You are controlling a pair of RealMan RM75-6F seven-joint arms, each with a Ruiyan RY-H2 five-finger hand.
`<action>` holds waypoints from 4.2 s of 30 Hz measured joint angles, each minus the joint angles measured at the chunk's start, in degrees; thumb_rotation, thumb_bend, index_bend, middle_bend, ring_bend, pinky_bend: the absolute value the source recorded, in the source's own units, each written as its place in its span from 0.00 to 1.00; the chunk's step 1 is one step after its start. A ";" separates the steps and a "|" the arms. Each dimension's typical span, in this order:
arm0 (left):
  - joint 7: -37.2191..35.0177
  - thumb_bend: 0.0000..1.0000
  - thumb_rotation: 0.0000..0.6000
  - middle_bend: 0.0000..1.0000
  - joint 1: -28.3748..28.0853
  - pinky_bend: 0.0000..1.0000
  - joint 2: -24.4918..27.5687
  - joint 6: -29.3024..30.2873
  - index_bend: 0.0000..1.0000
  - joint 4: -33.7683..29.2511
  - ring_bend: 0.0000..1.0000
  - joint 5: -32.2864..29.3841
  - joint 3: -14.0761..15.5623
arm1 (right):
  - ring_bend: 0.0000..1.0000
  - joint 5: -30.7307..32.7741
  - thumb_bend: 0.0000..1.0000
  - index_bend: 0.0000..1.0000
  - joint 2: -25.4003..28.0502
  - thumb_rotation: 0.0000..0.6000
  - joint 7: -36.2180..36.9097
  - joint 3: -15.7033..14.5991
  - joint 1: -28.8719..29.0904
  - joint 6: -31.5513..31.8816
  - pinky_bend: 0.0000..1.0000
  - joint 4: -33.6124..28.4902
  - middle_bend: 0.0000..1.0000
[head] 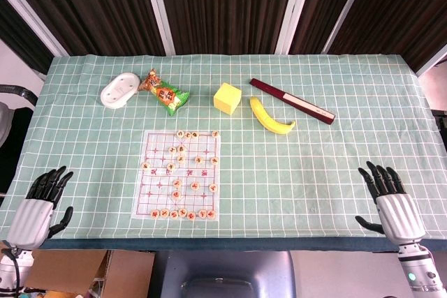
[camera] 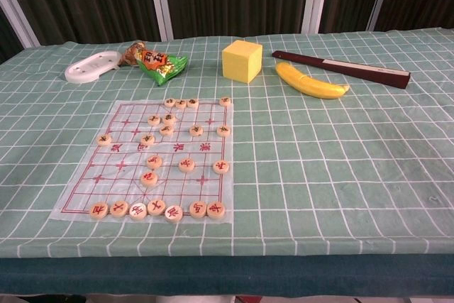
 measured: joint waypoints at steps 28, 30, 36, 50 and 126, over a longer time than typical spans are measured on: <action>3.47 0.41 1.00 1.00 -18.82 1.00 -20.78 -20.31 0.39 4.72 1.00 -2.70 -6.60 | 0.00 -0.10 0.19 0.00 1.00 1.00 1.65 -0.66 0.25 -1.29 0.00 -0.66 0.00; 5.75 0.40 1.00 1.00 -20.03 1.00 -22.32 -22.24 0.39 5.31 1.00 -4.91 -7.28 | 0.00 0.01 0.19 0.00 1.06 1.00 1.83 -0.62 0.29 -1.36 0.00 -0.67 0.00; 10.30 0.38 1.00 1.00 -22.11 1.00 -25.28 -26.07 0.36 6.50 1.00 -9.42 -7.55 | 0.00 0.20 0.19 0.00 1.00 1.00 1.81 -0.59 0.42 -1.72 0.00 -0.64 0.00; 19.53 0.32 1.00 1.00 -24.55 1.00 -29.26 -26.25 0.35 9.31 1.00 -8.73 -4.60 | 0.00 -0.73 0.19 0.00 1.90 1.00 2.69 -1.58 0.71 -2.68 0.00 -1.13 0.00; 18.25 0.36 1.00 1.00 -29.52 1.00 -24.99 -27.28 0.56 6.30 1.00 -16.82 -7.90 | 0.00 -1.16 0.19 0.00 2.57 1.00 2.95 -2.70 1.58 -4.63 0.00 -2.16 0.00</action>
